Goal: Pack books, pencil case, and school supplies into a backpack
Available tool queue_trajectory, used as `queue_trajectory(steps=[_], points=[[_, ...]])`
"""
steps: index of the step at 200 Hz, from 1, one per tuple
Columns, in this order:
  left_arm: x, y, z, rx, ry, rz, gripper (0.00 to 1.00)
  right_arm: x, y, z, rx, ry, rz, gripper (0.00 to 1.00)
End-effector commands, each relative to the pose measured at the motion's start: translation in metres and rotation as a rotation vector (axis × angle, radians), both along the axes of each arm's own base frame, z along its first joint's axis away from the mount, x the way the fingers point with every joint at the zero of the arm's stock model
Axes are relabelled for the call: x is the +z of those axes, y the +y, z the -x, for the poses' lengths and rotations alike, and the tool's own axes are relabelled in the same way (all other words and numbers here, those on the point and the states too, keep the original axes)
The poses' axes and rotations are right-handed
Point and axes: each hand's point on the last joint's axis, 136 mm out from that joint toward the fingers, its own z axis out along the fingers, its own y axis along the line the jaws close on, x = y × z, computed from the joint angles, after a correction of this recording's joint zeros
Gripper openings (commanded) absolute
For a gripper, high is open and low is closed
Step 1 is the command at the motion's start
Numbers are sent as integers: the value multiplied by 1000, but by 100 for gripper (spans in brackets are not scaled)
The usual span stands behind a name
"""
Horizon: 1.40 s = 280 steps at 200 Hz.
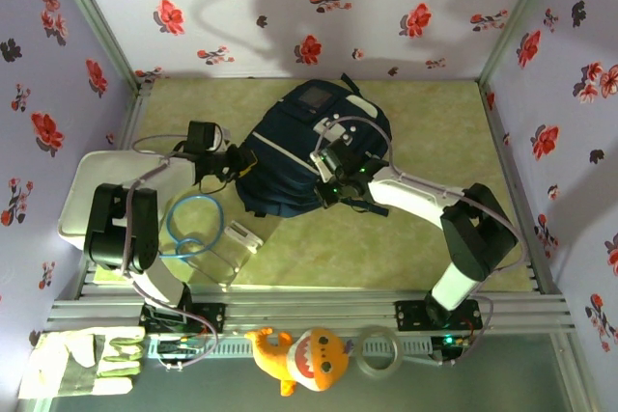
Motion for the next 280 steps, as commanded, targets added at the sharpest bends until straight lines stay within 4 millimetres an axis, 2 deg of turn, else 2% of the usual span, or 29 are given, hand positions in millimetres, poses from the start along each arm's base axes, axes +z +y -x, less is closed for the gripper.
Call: queue_trajectory(steps=[1, 23, 58, 77, 91, 115, 142, 164, 190, 215, 247, 280], points=[[4, -12, -5, -14, -12, 17, 25, 2, 11, 15, 70, -18, 18, 7], [2, -19, -6, -16, -10, 25, 25, 2, 25, 24, 104, -13, -2, 6], [2, -33, -8, -31, -14, 41, 25, 3, 60, 41, 182, -6, -60, 5], [2, -40, -8, -40, -15, 48, 25, 4, 75, 43, 197, -9, -91, 5], [3, -42, -9, -44, -17, 49, 25, 7, 78, 40, 172, -18, -105, 8], [4, -38, -6, -45, -20, 27, 26, 17, 63, 29, 74, -73, -93, 25], [5, -25, 4, -43, -20, -44, 33, 36, 35, 20, -69, -117, -151, 49], [11, -16, 13, -44, -31, -94, 38, 52, 12, 14, -196, -133, -248, 60], [20, -12, 23, -57, -53, -146, 41, 62, -17, 2, -383, -125, -333, 64], [32, -23, 38, -110, -95, -210, 43, 63, -37, -11, -549, -67, -399, 63], [47, -57, 64, -264, -192, -268, 43, 60, -36, -25, -692, 44, -517, 60], [44, -87, 87, -401, -260, -319, 42, 42, -31, -37, -802, 162, -563, 51]])
